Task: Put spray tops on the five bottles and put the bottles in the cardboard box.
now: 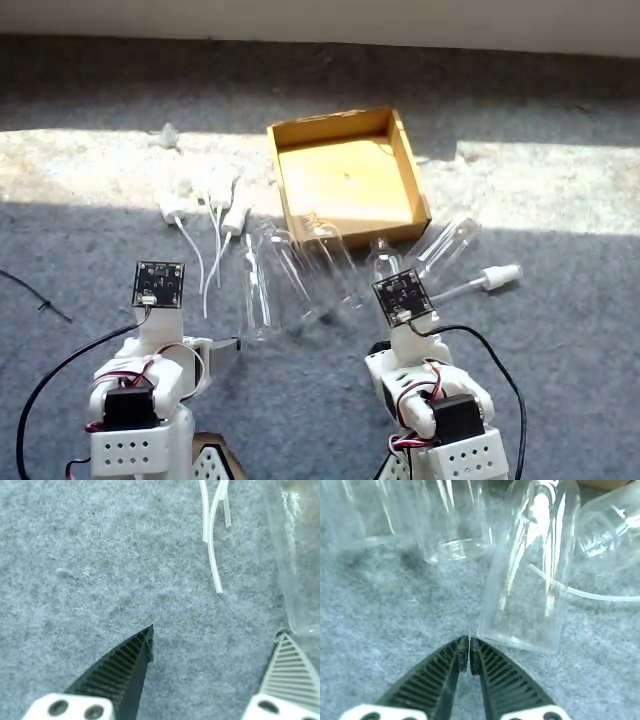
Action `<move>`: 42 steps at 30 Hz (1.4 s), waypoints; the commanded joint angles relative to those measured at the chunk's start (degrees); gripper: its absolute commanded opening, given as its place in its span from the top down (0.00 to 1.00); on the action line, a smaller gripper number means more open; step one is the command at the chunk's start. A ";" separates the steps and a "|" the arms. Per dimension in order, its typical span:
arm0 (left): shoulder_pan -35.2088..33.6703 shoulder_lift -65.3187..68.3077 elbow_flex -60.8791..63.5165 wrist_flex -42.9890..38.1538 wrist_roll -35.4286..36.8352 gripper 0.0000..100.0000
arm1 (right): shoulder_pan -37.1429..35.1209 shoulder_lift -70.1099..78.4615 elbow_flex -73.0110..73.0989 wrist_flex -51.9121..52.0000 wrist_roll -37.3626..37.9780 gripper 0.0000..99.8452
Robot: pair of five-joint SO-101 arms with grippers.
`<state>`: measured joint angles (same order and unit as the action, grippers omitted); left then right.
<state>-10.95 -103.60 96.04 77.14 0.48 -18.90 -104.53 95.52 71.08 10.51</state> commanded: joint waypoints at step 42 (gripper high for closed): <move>-0.48 -0.48 1.10 0.18 0.62 0.66 | 17.54 -0.57 0.57 1.36 17.76 1.00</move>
<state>-10.95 -103.60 96.04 77.14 0.48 -2.02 -104.62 95.60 71.96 28.35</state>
